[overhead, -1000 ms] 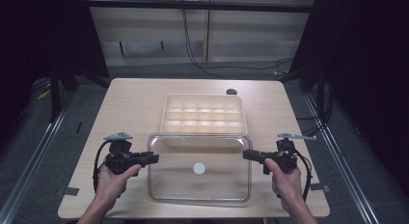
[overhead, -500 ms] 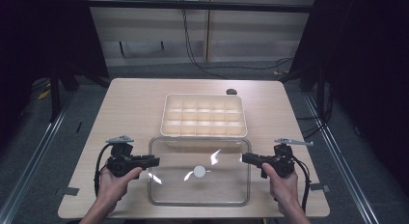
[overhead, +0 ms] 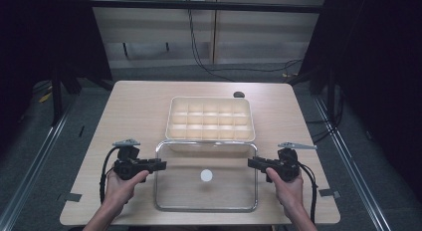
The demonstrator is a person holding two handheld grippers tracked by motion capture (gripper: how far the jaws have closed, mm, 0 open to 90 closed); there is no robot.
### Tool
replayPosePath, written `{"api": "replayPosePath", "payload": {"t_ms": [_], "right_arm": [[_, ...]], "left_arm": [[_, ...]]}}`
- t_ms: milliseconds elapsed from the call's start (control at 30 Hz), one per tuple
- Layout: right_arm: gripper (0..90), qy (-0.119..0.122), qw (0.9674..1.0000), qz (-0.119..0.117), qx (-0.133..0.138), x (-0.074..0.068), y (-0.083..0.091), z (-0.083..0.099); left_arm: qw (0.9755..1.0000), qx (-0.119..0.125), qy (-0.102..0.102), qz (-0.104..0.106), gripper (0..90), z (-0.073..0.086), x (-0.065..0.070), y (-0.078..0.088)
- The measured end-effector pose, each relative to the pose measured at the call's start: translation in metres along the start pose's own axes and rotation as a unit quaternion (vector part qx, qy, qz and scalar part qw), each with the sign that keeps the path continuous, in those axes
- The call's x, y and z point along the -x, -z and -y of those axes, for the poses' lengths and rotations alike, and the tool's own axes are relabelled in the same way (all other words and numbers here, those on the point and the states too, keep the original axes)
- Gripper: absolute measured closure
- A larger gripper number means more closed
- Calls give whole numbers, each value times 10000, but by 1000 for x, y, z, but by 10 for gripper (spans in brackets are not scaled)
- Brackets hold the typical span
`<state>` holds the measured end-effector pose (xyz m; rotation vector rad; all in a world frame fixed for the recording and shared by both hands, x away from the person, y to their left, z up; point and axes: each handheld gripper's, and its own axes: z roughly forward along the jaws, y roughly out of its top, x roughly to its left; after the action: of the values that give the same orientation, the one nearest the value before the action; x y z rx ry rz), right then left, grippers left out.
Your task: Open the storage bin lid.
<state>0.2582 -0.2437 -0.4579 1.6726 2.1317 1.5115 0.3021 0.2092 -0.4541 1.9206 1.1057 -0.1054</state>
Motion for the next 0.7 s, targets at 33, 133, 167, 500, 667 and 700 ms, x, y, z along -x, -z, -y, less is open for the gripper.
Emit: {"api": "replayPosePath", "payload": {"t_ms": [33, 133, 167, 500, 667, 700], "right_arm": [[660, 0, 10000, 0, 0, 0, 0, 0], [643, -43, 9999, 27, -106, 5, -7, -2], [642, -57, 9999, 14, -121, 6, -8, -2], [612, -79, 9997, 111, -226, 11, -13, 1], [592, -132, 9993, 147, -329, 14, -16, 3], [592, -132, 9993, 147, -329, 14, -16, 3]], "left_arm": [[10000, 0, 0, 0, 641, 0, 0, 0], [10000, -67, 15, -42, 633, 0, -2, -4], [9999, -98, 14, -27, 630, 0, -3, -4], [9998, -211, 72, -5, 619, 1, -7, -13], [9996, -268, 106, -19, 615, 1, -7, -17], [9996, -268, 106, -19, 614, 1, -7, -17]]}}
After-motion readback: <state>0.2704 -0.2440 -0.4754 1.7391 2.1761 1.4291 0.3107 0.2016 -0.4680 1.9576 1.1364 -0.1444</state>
